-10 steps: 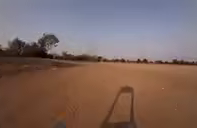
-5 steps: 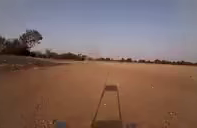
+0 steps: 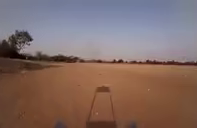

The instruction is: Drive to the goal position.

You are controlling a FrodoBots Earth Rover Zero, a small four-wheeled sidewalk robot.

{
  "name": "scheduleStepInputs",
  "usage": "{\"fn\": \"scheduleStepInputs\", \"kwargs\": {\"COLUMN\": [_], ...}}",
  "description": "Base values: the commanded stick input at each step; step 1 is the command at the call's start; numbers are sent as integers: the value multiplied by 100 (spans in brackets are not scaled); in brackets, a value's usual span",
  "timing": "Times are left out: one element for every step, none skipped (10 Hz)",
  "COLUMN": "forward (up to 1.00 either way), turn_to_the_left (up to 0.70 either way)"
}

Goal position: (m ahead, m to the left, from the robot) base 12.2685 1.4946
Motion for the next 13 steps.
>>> {"fn": "scheduleStepInputs", "kwargs": {"forward": [60,60,60,60,60,60,60,60,60,60,60,60,60], "turn_to_the_left": [0,0,0,0,0,0,0,0,0,0,0,0,0]}}
